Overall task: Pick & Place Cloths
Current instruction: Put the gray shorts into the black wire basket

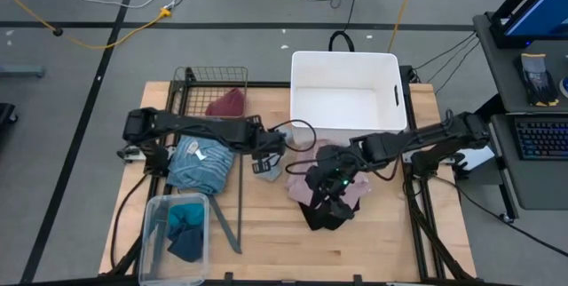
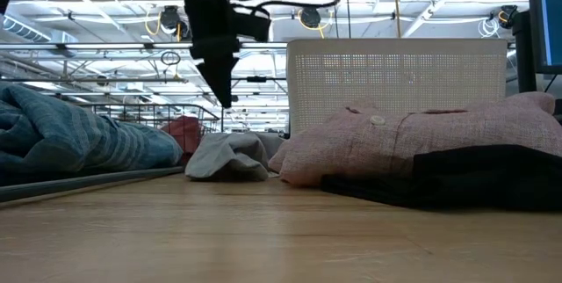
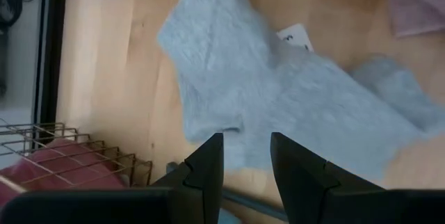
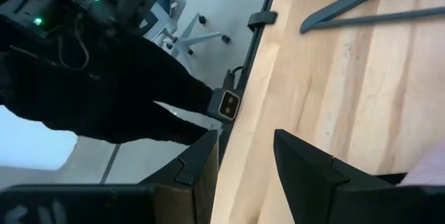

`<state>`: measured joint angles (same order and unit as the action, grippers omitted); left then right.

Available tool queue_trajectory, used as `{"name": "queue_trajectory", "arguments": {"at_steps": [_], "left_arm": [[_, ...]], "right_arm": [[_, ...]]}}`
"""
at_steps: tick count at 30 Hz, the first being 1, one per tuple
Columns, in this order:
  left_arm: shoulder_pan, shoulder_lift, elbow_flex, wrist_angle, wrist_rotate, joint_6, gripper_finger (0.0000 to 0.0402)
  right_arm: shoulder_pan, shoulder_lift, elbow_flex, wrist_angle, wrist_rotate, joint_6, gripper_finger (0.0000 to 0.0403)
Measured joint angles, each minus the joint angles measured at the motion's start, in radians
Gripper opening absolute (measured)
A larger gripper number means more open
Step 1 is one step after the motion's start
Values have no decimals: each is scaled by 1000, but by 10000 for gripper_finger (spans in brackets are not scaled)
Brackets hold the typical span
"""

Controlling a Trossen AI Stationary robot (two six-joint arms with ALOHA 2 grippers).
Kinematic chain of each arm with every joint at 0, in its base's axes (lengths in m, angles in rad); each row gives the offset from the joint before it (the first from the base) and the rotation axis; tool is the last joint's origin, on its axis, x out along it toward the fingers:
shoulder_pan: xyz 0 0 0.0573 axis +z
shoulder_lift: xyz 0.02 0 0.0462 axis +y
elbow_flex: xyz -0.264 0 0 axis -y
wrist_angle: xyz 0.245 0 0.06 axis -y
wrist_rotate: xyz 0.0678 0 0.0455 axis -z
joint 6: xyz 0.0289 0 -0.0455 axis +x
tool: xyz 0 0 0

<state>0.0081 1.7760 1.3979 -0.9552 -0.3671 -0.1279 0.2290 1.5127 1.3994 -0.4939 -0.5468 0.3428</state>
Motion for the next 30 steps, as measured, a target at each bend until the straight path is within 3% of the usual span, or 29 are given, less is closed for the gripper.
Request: {"name": "queue_trajectory", "arguments": {"at_steps": [4, 18, 30], "left_arm": [[6, 12, -12, 46, 1, 9, 122], [-31, 9, -168, 209, 157, -23, 126], [-35, 7, -277, 337, 104, -76, 195]], "right_arm": [[20, 0, 0, -8, 0, 26, 132], [68, 0, 0, -13, 27, 100, 132], [68, 0, 0, -12, 27, 115, 132]]}}
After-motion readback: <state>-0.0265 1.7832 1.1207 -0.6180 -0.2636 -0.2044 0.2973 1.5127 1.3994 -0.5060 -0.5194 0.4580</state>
